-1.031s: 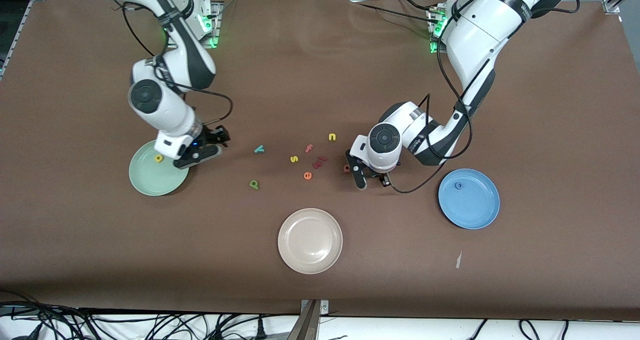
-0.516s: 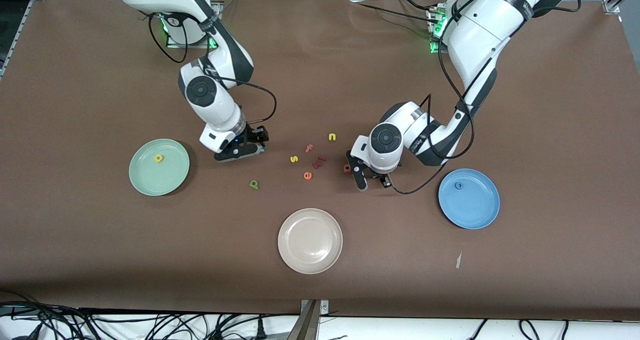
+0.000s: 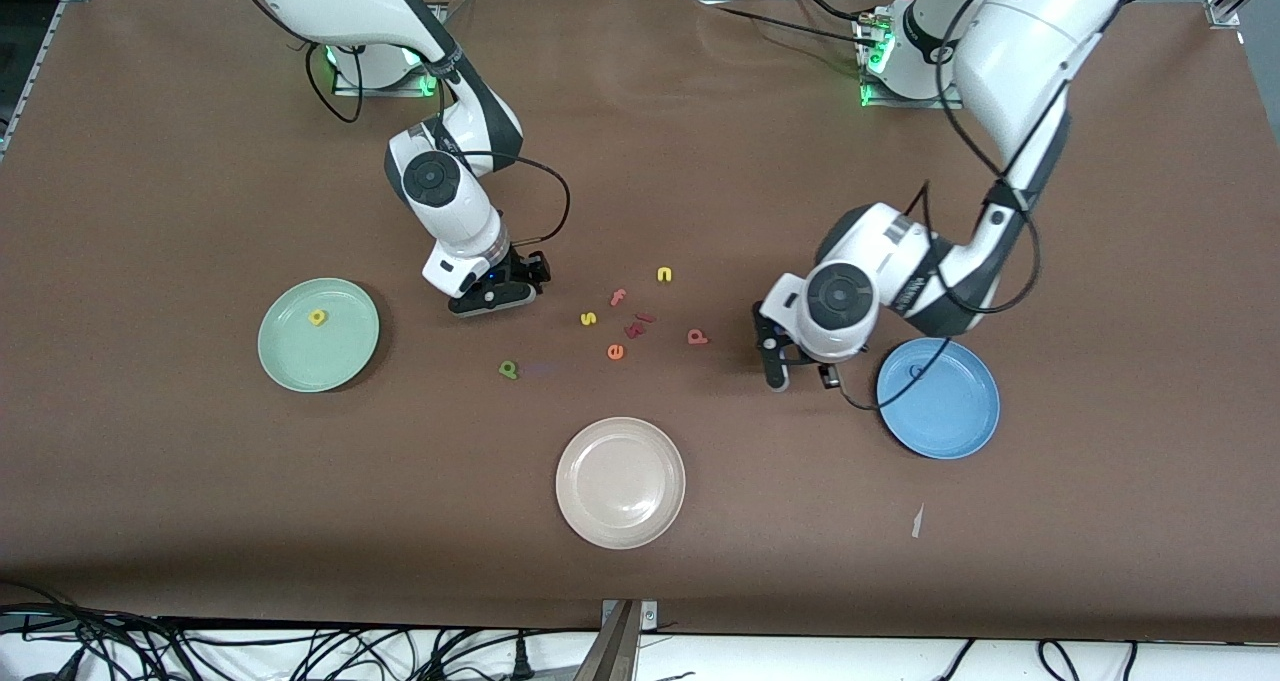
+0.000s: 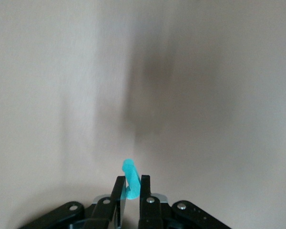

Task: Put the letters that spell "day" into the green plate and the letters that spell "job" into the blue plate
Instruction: 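Place the teal j in the blue plate with the left gripper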

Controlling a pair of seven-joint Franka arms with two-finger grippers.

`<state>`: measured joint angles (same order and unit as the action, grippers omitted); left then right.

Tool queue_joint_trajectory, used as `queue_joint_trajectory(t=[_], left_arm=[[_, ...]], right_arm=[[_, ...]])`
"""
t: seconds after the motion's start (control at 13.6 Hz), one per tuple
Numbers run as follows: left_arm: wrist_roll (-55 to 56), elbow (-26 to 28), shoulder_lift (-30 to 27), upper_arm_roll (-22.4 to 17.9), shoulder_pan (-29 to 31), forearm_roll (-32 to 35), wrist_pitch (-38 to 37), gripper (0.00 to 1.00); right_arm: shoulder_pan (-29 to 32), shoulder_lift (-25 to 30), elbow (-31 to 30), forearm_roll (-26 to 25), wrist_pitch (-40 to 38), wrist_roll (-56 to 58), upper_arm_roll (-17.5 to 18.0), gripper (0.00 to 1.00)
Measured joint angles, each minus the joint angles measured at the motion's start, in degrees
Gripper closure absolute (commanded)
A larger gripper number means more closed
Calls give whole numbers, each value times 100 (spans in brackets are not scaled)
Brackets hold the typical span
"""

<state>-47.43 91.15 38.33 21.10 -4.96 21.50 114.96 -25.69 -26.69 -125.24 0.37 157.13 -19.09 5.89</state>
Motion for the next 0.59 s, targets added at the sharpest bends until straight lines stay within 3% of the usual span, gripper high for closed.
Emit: queue_joint_trajectory(t=[0.37, 0.59], left_arm=[[-2064, 0, -195, 0, 951, -241, -183, 100], [-2751, 5, -209, -5, 1320, -244, -229, 100]], right_arm=[[-82, 0, -28, 0, 7, 0, -2, 19], [-196, -5, -35, 0, 17, -3, -80, 20]])
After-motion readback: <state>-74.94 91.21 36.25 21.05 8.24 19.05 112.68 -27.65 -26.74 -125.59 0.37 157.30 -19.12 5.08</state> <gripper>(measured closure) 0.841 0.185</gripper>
